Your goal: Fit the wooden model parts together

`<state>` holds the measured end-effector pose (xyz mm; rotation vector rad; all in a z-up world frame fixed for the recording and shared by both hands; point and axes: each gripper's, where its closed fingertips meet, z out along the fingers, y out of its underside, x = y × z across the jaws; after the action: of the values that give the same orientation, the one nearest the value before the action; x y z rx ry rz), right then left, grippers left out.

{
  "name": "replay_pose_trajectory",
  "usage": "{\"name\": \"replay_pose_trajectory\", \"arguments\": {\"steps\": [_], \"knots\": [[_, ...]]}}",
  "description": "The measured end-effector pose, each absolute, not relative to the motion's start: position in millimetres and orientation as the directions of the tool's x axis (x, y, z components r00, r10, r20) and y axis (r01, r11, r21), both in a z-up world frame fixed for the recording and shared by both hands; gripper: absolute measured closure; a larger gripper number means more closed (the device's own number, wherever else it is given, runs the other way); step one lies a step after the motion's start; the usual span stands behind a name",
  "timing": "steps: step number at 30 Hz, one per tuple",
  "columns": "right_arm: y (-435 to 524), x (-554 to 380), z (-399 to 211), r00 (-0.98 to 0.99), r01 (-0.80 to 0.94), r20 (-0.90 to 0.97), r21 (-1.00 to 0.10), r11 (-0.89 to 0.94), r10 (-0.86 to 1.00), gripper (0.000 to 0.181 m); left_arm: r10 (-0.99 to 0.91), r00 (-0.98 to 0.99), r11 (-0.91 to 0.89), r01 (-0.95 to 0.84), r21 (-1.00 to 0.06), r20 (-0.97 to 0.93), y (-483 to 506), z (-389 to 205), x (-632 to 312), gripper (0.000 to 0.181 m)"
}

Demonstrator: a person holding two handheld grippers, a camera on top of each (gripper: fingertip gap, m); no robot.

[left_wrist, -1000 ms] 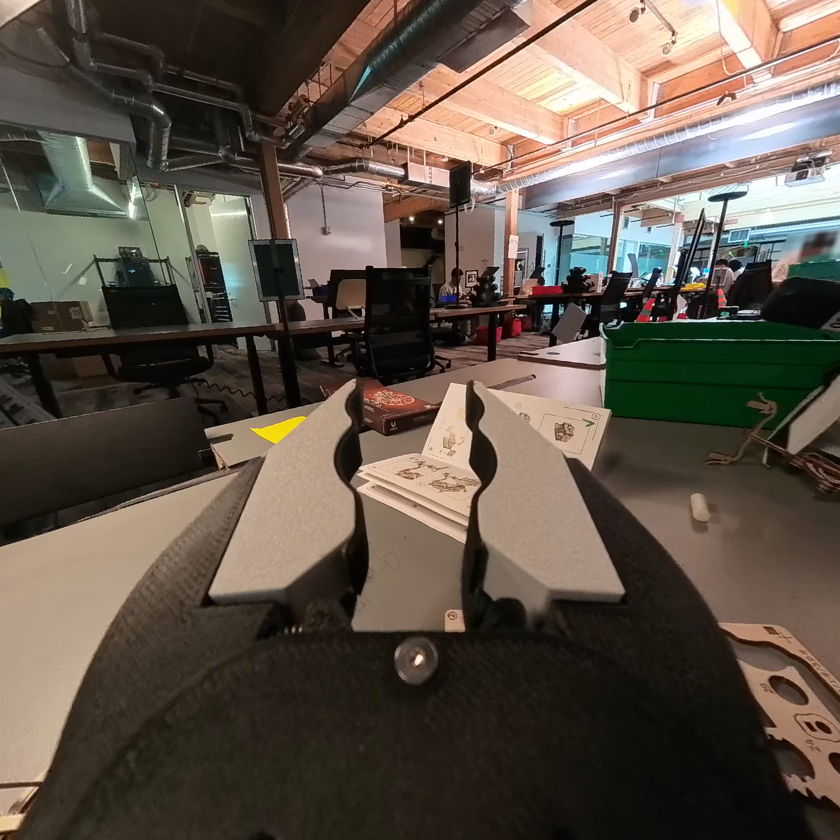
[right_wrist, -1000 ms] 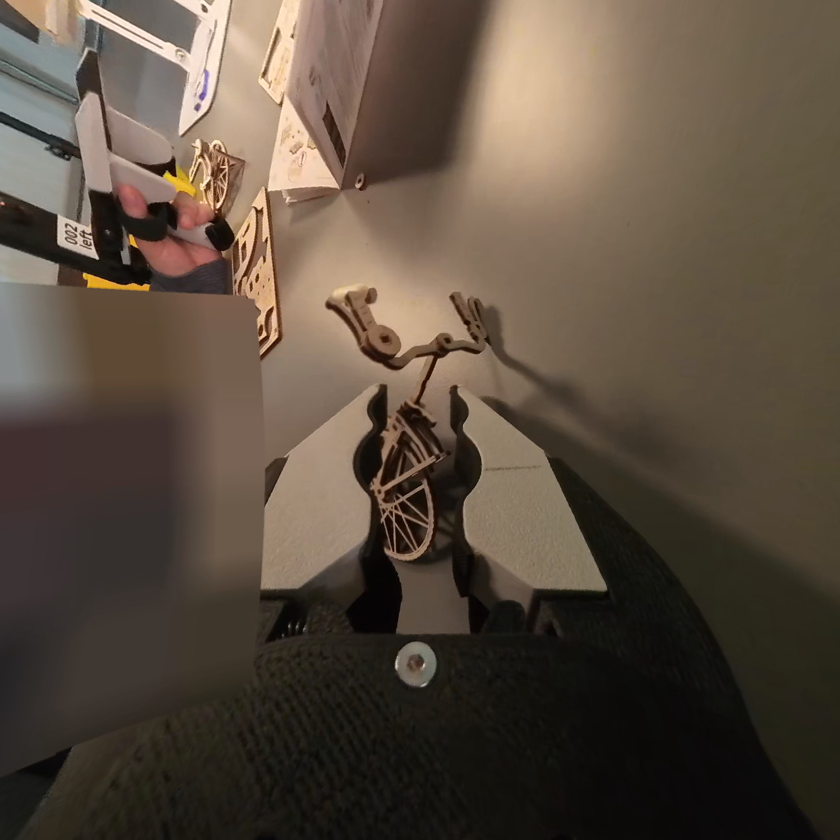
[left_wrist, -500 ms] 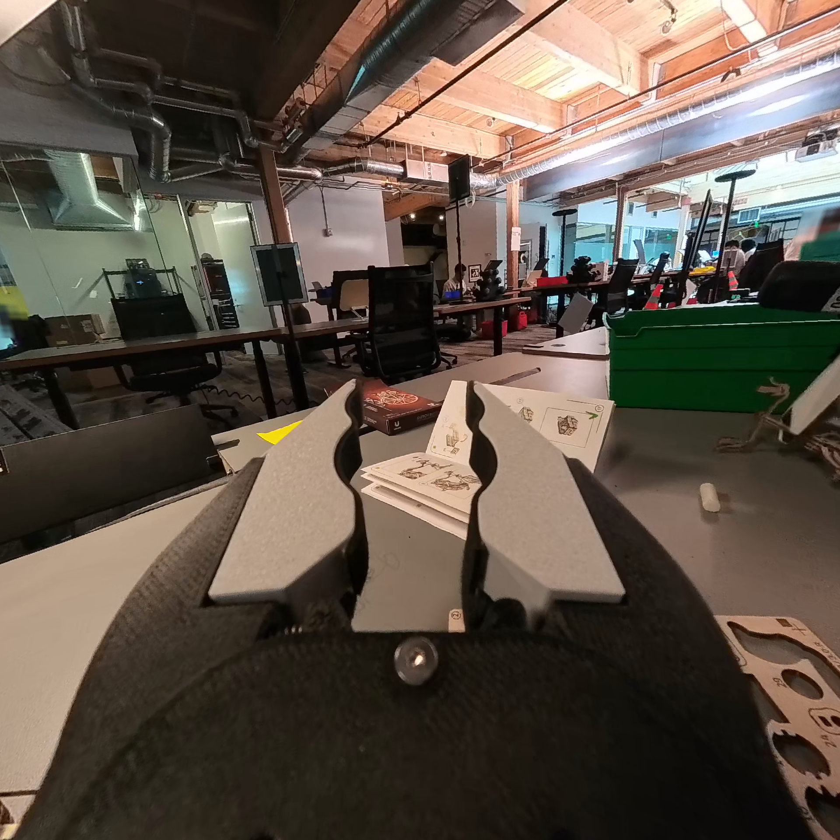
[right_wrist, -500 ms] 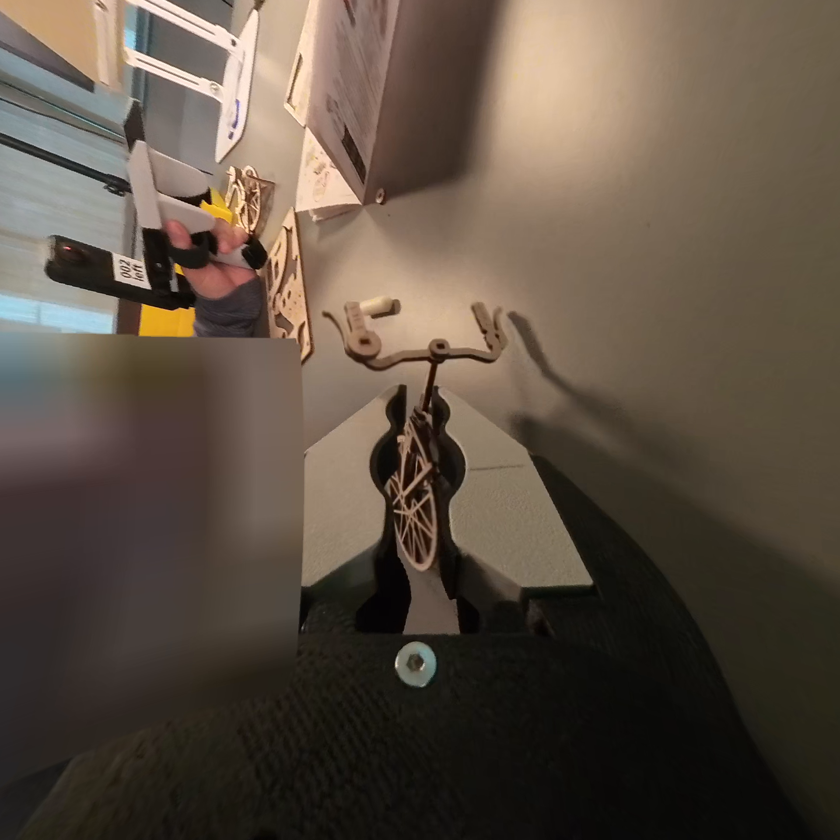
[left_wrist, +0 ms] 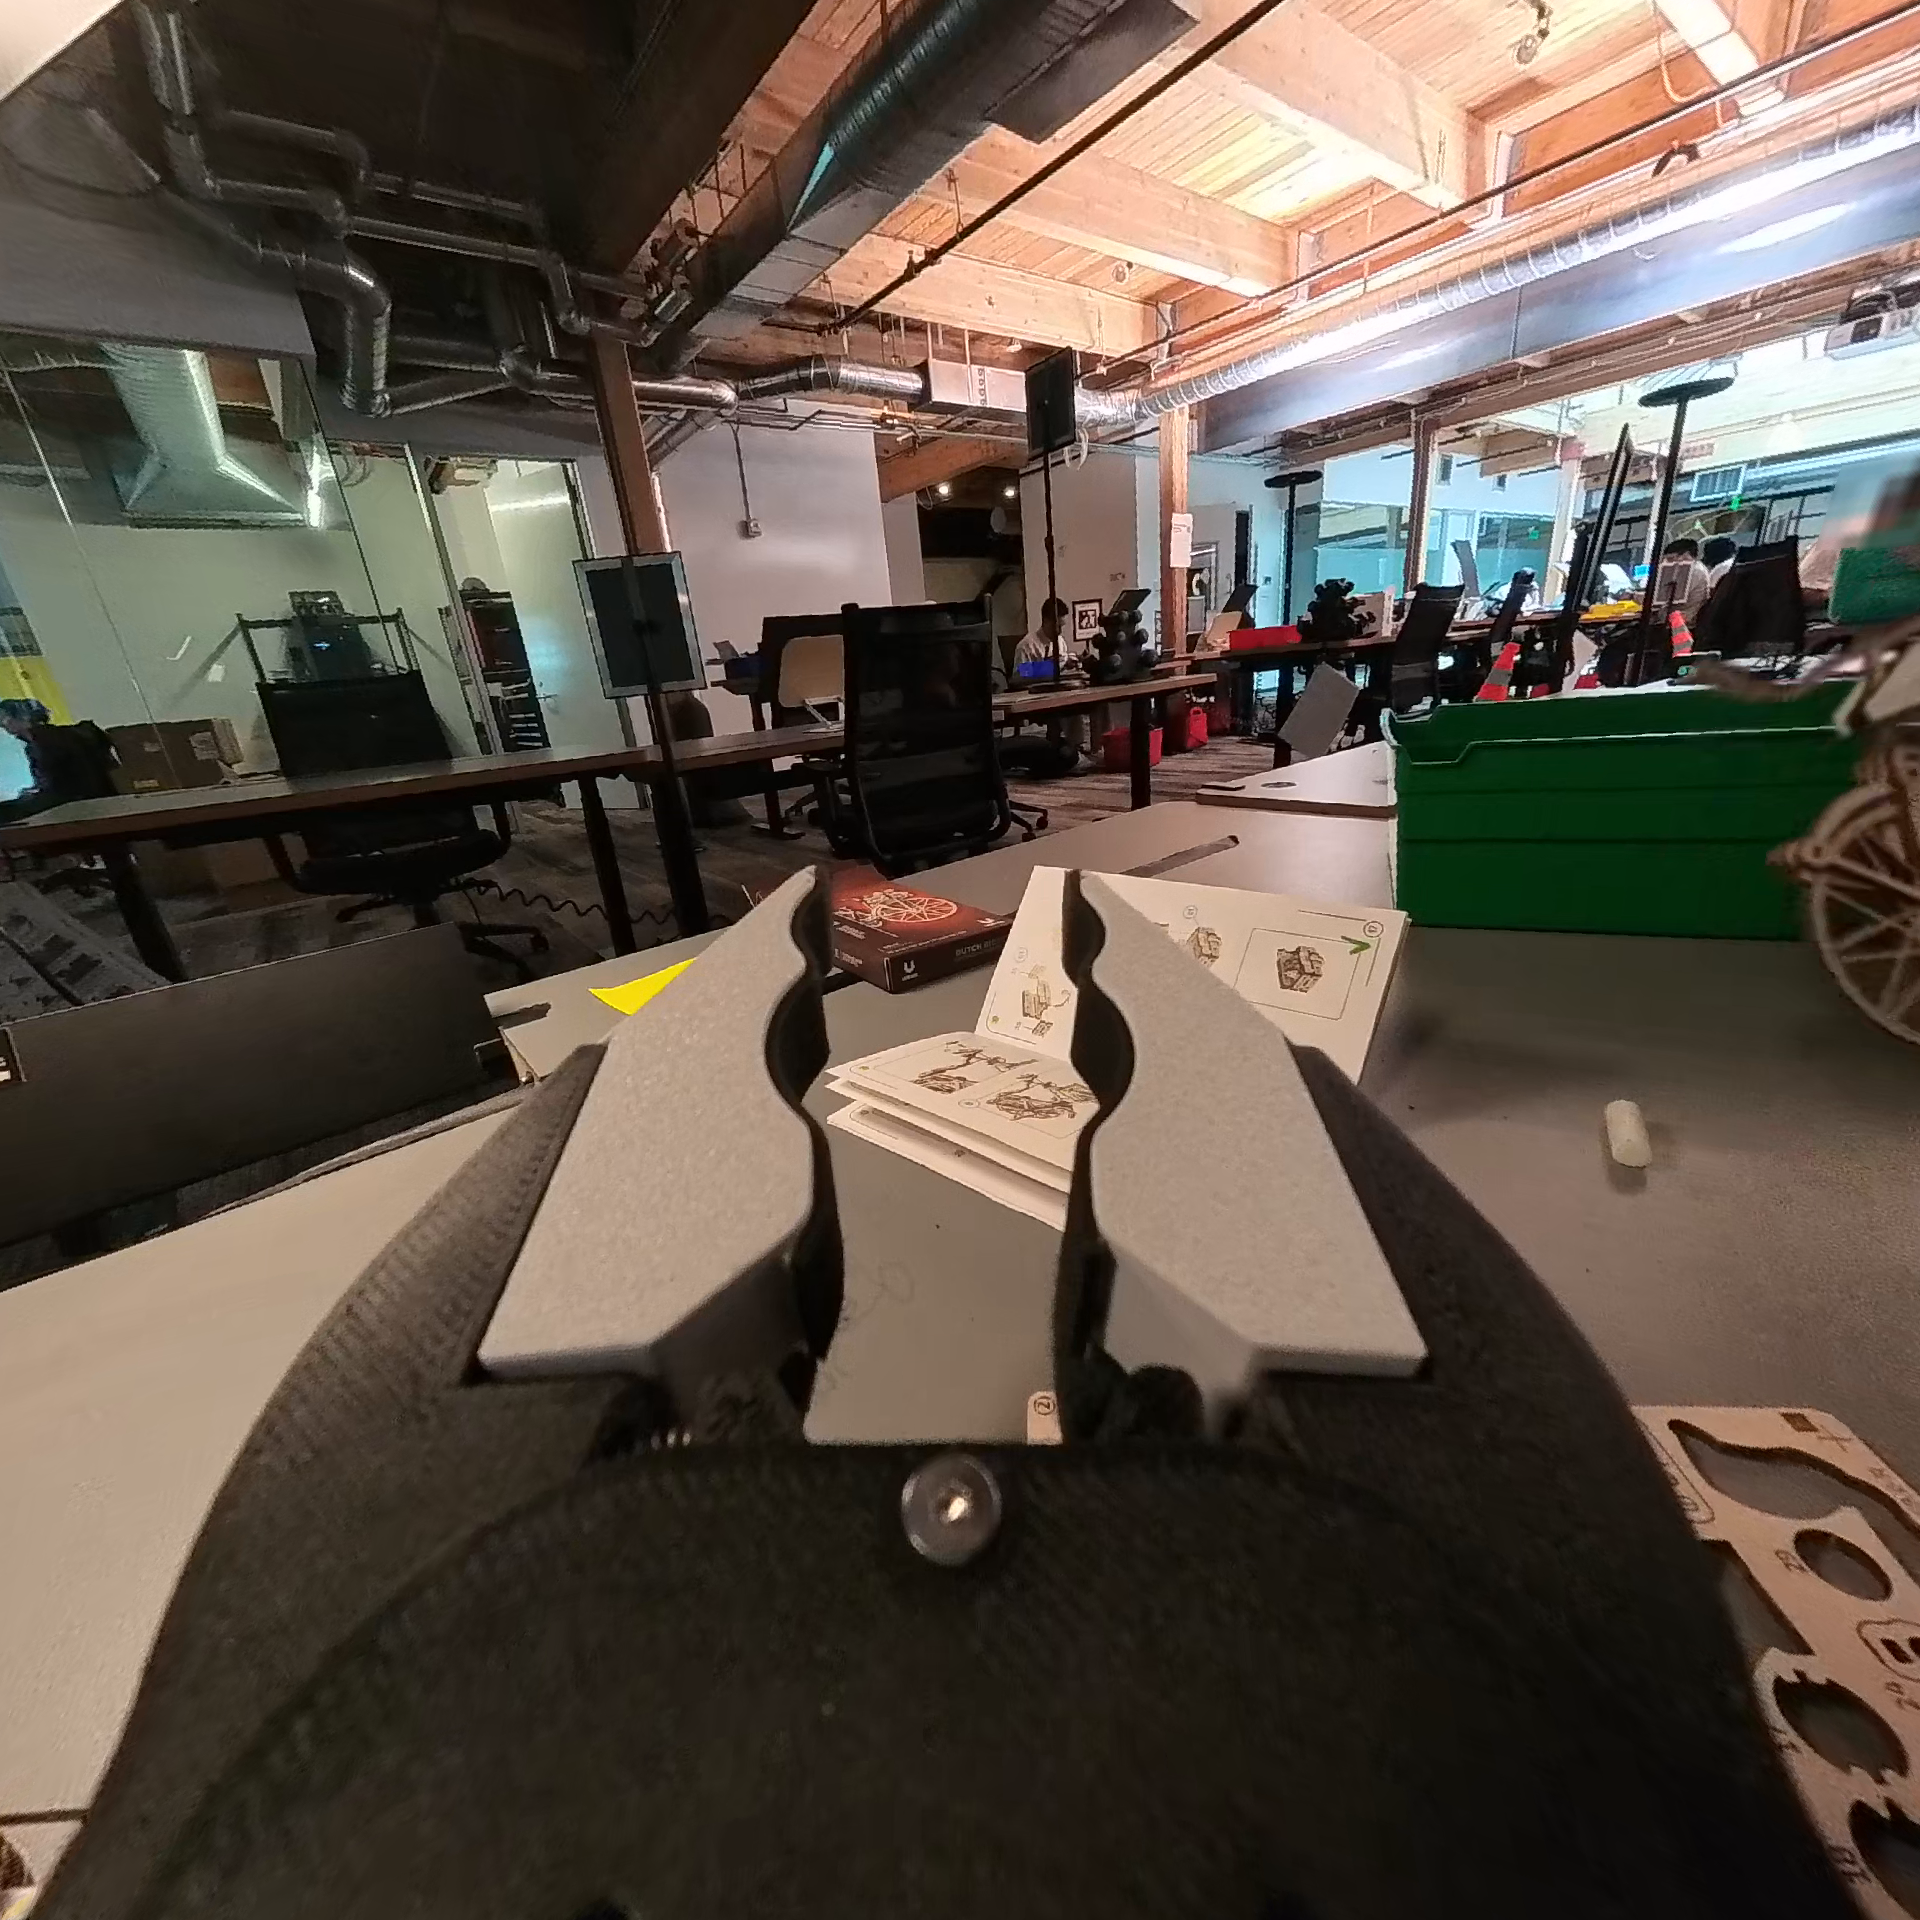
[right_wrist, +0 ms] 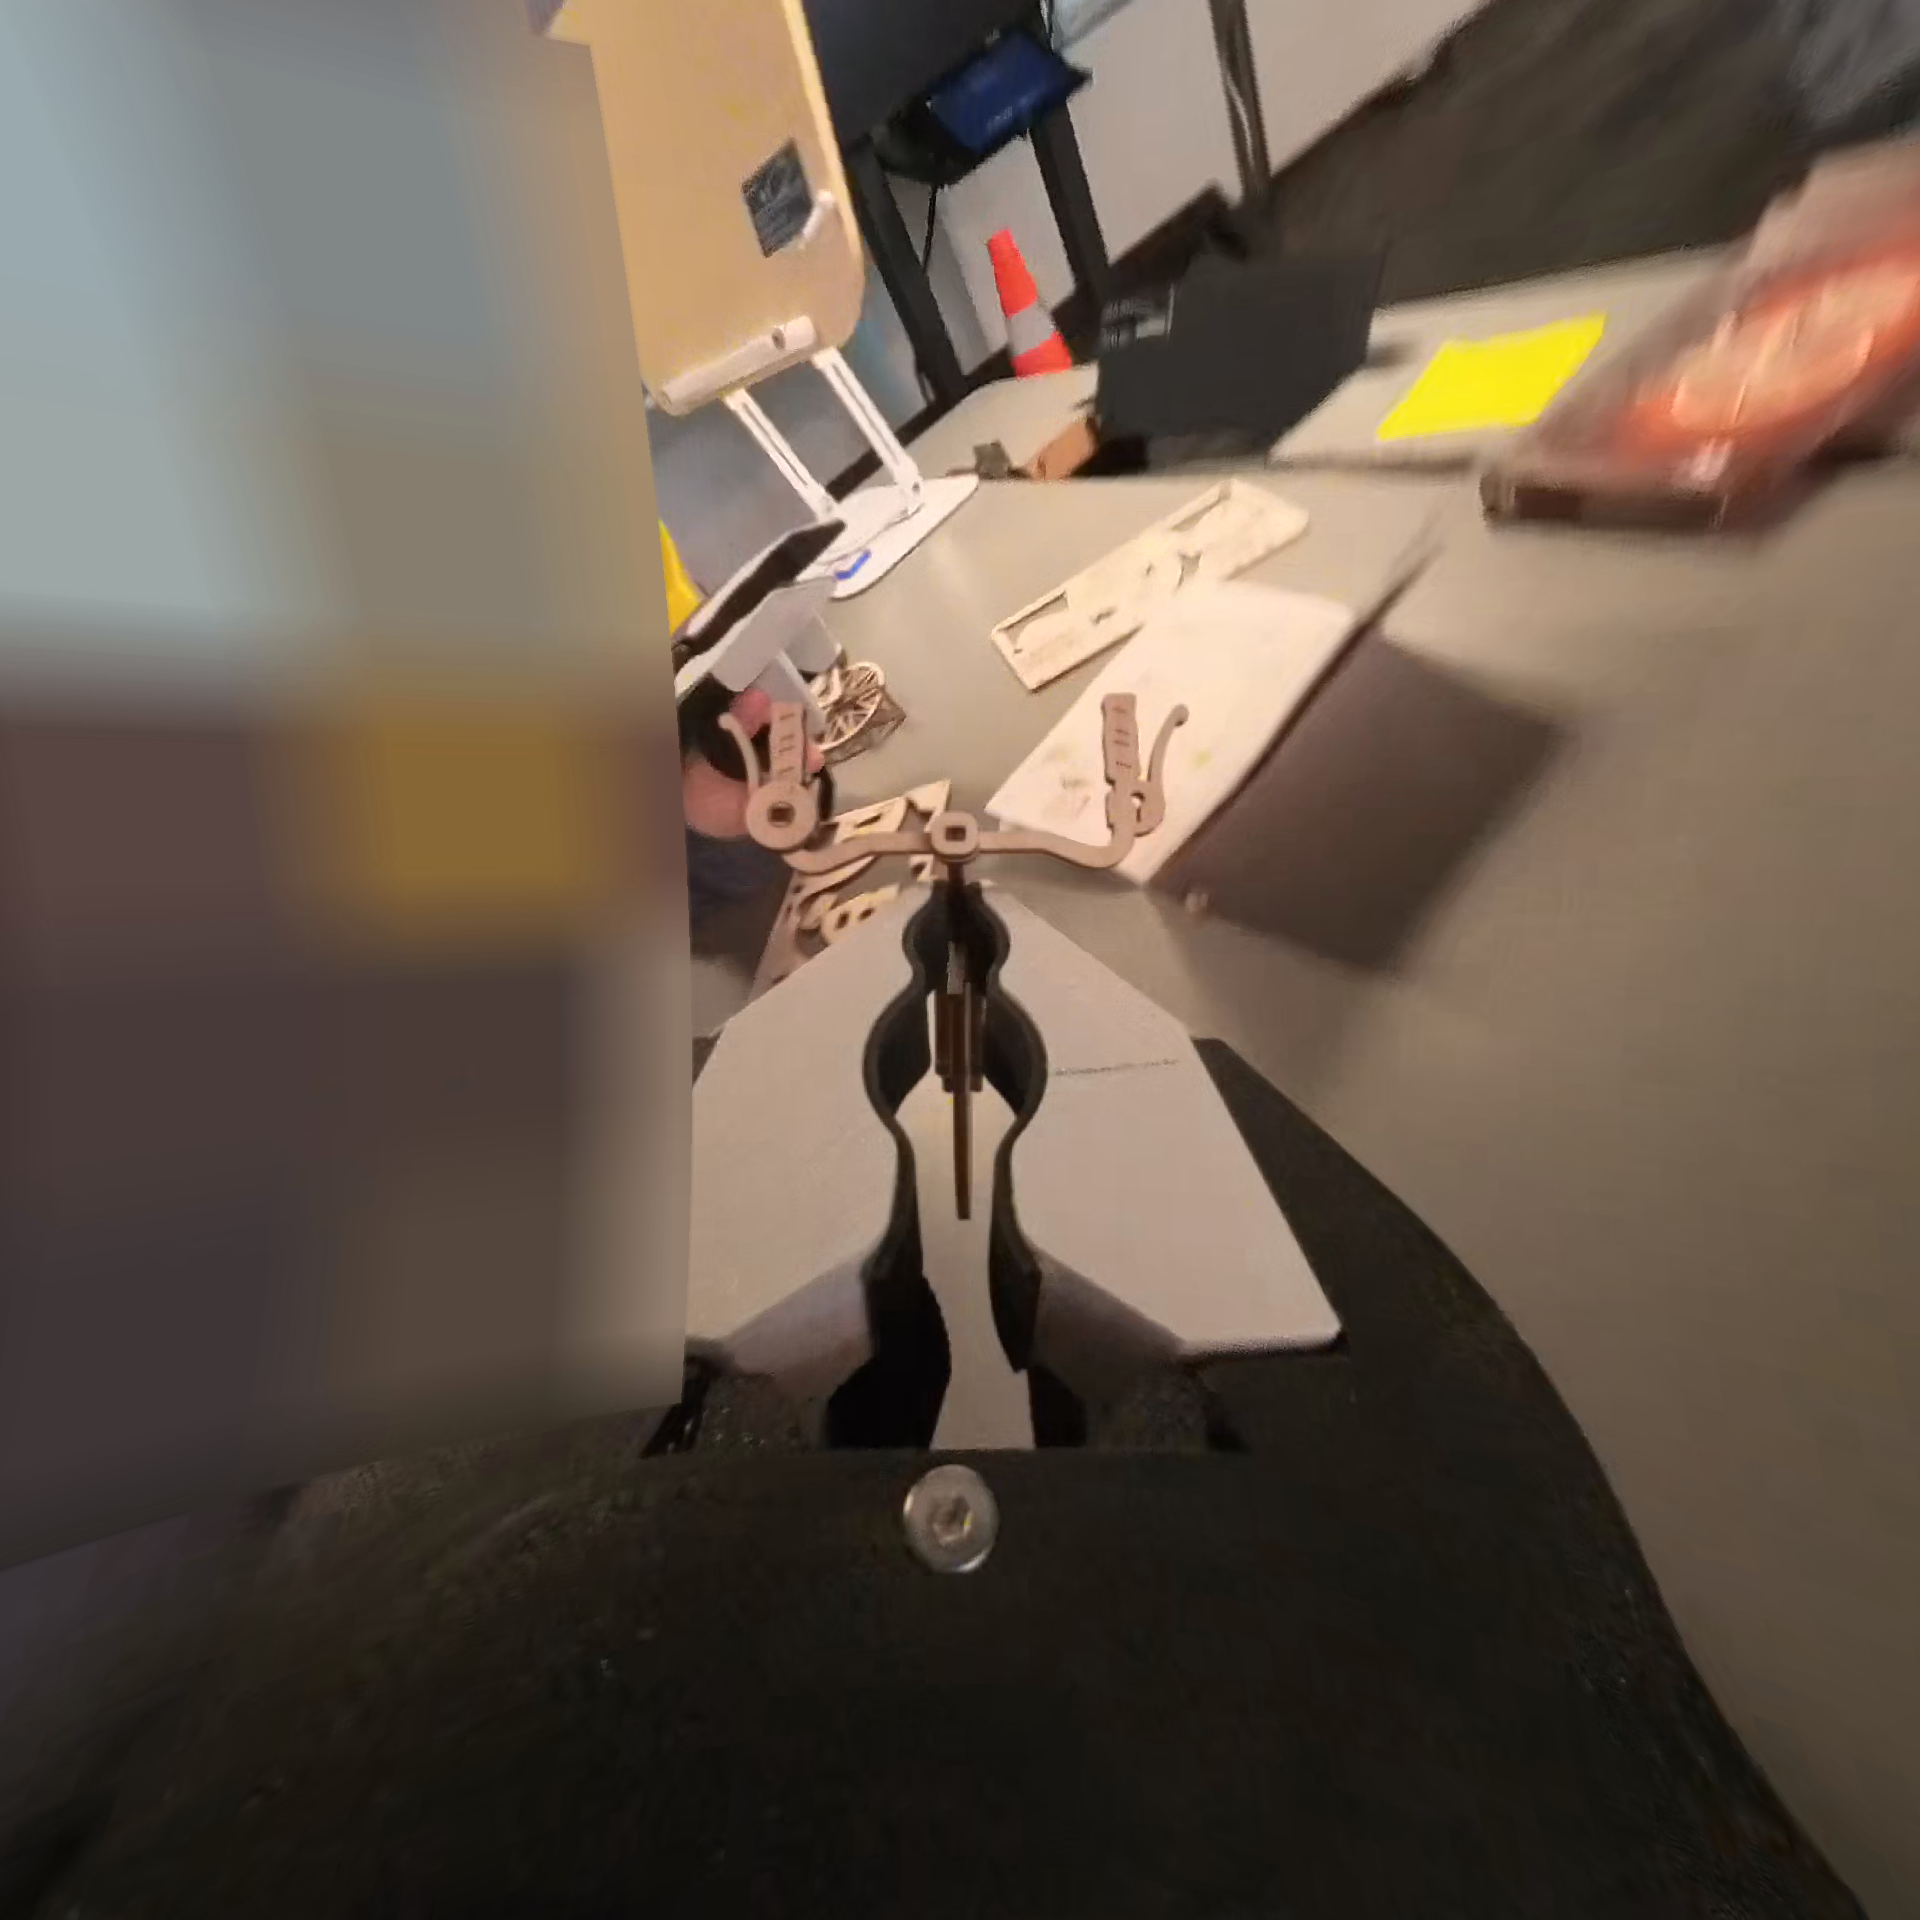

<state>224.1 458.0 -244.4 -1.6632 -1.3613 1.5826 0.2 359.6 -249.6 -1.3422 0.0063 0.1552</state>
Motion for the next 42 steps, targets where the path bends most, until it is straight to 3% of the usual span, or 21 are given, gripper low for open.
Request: {"name": "replay_pose_trajectory", "arguments": {"steps": [1, 5, 11, 18, 26, 42], "knots": [[452.9, 217.0, -236.9, -0.156, 0.305, -0.375, -0.898, -0.317, 0.914, 0.181, 0.109, 0.990, 0.218, -0.117, -0.969, -0.095, 359.6, -249.7, 0.4, 0.138], [437.2, 187.6, -212.8, -0.110, 0.235, -0.003, -0.972, 0.023, 0.994, 0.181, 0.109, 0.989, 0.217, -0.119, -0.969, -0.097, 359.7, -249.7, 0.4, 0.139], [438.4, 155.9, -206.5, 0.017, 0.202, 0.366, -0.913, 0.355, 0.931, 0.181, 0.109, 0.990, 0.220, -0.116, -0.969, -0.094, 359.4, -249.4, 0.1, 0.139], [444.6, 152.6, -208.4, 0.120, 0.069, 0.447, -0.894, 0.442, 0.886, 0.181, 0.101, 0.991, 0.215, -0.113, -0.970, -0.093, 361.1, -250.5, 0.9, 0.139], [486.8, 179.7, -206.6, 0.456, 0.008, 0.522, -0.812, 0.584, 0.721, 0.181, 0.100, 0.992, 0.221, -0.102, -0.970, -0.082, 359.6, -249.8, 1.1, 0.140], [506.7, 175.7, -230.9, 0.464, 0.020, 0.489, -0.839, 0.543, 0.739, 0.181, 0.100, 0.993, 0.223, -0.088, -0.971, -0.067, 359.0, -250.4, -1.6, 0.140]]}}
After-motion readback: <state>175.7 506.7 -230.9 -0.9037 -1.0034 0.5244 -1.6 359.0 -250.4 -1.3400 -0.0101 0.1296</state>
